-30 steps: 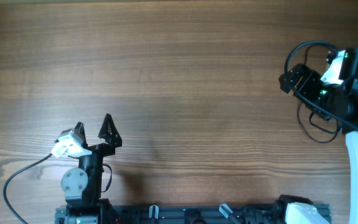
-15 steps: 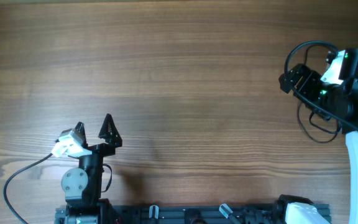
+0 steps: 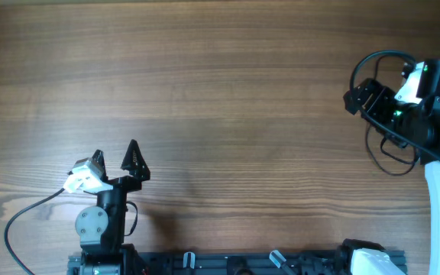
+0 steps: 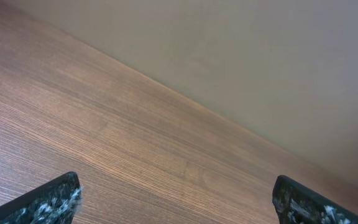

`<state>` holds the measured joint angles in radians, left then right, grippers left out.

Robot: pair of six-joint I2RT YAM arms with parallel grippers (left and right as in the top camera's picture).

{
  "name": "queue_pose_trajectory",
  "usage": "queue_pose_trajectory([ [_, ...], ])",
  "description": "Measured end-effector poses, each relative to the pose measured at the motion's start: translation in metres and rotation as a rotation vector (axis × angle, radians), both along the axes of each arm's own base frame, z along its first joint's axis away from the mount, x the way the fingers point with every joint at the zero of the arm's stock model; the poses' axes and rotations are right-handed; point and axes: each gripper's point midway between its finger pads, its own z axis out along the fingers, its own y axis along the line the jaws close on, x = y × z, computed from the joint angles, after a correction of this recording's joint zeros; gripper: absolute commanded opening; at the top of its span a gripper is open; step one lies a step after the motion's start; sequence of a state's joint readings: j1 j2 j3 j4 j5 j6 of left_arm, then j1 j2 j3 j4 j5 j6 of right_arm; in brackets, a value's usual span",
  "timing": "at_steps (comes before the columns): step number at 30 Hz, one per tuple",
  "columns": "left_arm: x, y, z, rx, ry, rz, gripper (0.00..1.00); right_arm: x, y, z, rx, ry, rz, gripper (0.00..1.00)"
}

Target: Untangle cables

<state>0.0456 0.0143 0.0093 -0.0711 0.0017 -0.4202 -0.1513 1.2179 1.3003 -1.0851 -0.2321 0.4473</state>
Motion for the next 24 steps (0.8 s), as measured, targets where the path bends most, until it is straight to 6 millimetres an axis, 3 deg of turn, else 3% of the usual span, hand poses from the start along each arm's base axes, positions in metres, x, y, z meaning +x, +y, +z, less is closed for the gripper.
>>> queue_pose_trajectory([
  [8,0.0,0.0,0.0,0.0,0.0,0.0,0.99,0.006,-0.003,0.003,0.006,-0.083,-0.05,1.0],
  [13,0.0,0.0,0.0,0.004,0.0,-0.001,1.0,-0.008,-0.001,-0.027,0.041,-0.151,-0.109,1.0],
  [18,0.0,-0.001,0.0,0.007,0.0,-0.004,1.0,-0.007,0.002,-0.057,0.054,-0.283,-0.106,1.0],
  [21,0.0,-0.001,0.0,0.007,0.0,-0.005,1.0,-0.004,0.01,-0.058,0.04,-0.445,-0.05,1.0],
  [24,0.0,-0.001,0.0,0.007,0.0,-0.005,1.0,-0.005,0.034,-0.036,-0.027,-0.679,0.104,1.0],
])
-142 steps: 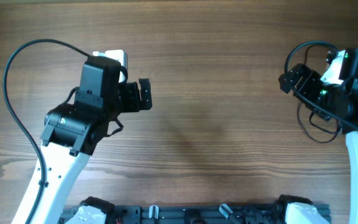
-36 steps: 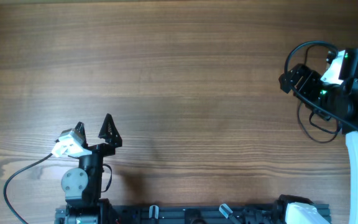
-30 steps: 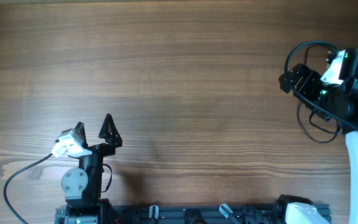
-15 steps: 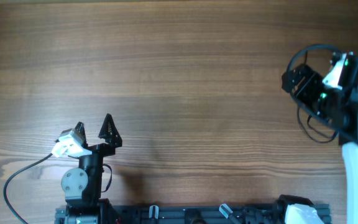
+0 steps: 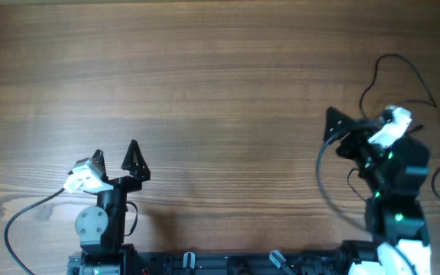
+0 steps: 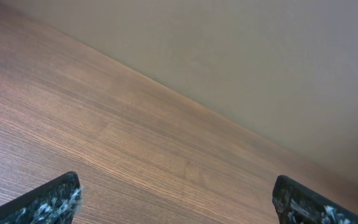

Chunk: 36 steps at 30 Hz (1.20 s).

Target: Untangle cables

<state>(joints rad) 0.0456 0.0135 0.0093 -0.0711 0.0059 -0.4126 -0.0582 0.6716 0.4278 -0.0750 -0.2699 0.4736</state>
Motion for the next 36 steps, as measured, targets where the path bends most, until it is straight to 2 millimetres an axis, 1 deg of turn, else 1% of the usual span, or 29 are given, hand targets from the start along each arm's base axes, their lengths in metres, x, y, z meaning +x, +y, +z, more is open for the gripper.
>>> queue_pose_trajectory([
  [2,0.0,0.0,0.0,0.0,0.0,0.0,1.0,-0.009,0.013,0.006,-0.055,-0.081,0.058,1.0],
  [4,0.0,0.0,0.0,0.0,0.0,0.0,1.0,-0.015,0.018,0.005,-0.08,-0.113,0.071,1.0],
  [11,0.0,0.0,0.0,0.0,0.0,0.0,1.0,-0.034,0.008,-0.01,-0.114,-0.194,0.006,1.0],
  [18,0.0,0.0,0.0,0.0,-0.002,0.0,1.0,-0.046,0.005,-0.042,-0.118,-0.255,-0.009,1.0],
  [19,0.0,0.0,0.0,0.0,-0.001,0.0,1.0,-0.048,0.005,-0.042,-0.126,-0.268,-0.008,1.0],
  [22,0.0,0.0,0.0,0.0,-0.001,0.0,1.0,-0.05,0.006,-0.024,-0.166,-0.358,-0.007,0.99],
  [23,0.0,0.0,0.0,0.0,-0.001,0.0,1.0,-0.05,0.004,-0.022,-0.181,-0.366,-0.013,1.0],
  [29,0.0,0.0,0.0,0.0,-0.001,0.0,1.0,-0.048,-0.012,-0.028,-0.275,-0.344,-0.09,1.0],
  [33,0.0,0.0,0.0,0.0,-0.001,0.0,1.0,-0.048,-0.012,-0.029,-0.42,-0.357,-0.066,1.0],
  [36,0.0,0.0,0.0,0.0,-0.001,0.0,1.0,-0.048,-0.012,-0.029,-0.481,-0.364,-0.057,1.0],
])
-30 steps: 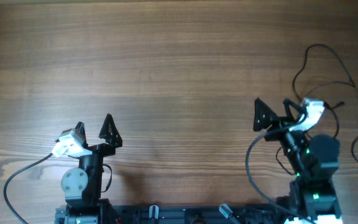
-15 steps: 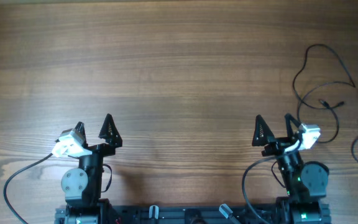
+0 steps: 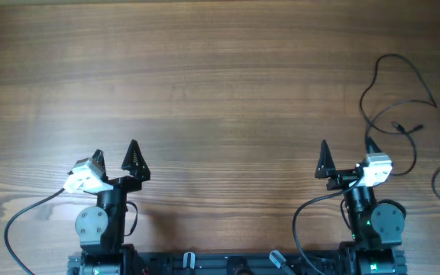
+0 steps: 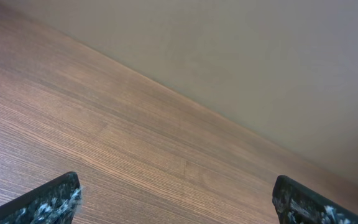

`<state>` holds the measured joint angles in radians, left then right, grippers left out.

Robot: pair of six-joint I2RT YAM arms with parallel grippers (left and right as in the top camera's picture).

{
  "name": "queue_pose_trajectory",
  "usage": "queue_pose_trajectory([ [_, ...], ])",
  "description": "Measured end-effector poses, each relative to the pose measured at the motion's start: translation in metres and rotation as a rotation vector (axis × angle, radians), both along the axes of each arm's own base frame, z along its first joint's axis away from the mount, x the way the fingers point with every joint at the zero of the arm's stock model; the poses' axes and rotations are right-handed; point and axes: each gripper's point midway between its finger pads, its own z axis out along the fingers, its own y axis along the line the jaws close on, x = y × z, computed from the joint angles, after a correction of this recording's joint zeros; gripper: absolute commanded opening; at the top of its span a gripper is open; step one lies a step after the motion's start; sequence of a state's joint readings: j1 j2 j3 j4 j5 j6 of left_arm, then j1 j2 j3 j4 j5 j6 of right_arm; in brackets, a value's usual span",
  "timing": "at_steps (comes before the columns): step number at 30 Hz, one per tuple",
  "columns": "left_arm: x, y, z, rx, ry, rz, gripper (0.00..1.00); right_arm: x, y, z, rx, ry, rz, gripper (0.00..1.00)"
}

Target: Untangle cables

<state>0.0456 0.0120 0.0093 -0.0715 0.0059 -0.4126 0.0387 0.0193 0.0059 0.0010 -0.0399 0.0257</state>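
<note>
Thin black cables (image 3: 394,103) lie loose on the wooden table (image 3: 220,92) at the far right; one loops from the top down to small plugs, and another piece curls at the right edge. My right gripper (image 3: 345,153) stands open near the front edge, left of the cables, with nothing between its fingers. My left gripper (image 3: 114,159) stands open at the front left, also empty. In the left wrist view the left gripper (image 4: 176,196) shows only bare wood between its dark fingertips (image 4: 48,202).
Each arm's own black supply cable trails from its base near the front rail (image 3: 235,263). A beige wall (image 4: 260,62) rises beyond the table's far edge in the left wrist view.
My right arm has drawn back from the right middle of the table to the front edge and now stands open and empty. More of the black cables shows at the far right. The left arm has not moved.
My right arm was first at the far right edge over the cables, its gripper hidden among them. Then it stood nearer the middle right, with the cables lying behind it. Now it rests at the front, apart from the cables. The left arm stayed still throughout.
</note>
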Motion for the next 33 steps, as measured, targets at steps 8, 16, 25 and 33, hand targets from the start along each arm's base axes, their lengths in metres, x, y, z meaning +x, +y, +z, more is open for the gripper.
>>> queue_pose_trajectory([
  [8,0.0,0.0,0.0,0.0,0.0,0.0,1.0,0.0,0.0,0.0,-0.074,-0.006,0.001,1.0],
  [16,0.0,0.0,0.0,0.0,0.0,0.0,1.0,0.0,0.0,0.0,-0.092,-0.007,0.001,1.0],
  [25,0.0,0.0,0.0,0.0,0.0,0.0,1.0,0.0,0.0,0.0,-0.092,-0.007,0.001,1.0],
  [33,0.0,0.0,0.0,0.0,0.0,0.0,1.0,0.0,0.0,0.0,-0.092,-0.007,0.001,1.0],
])
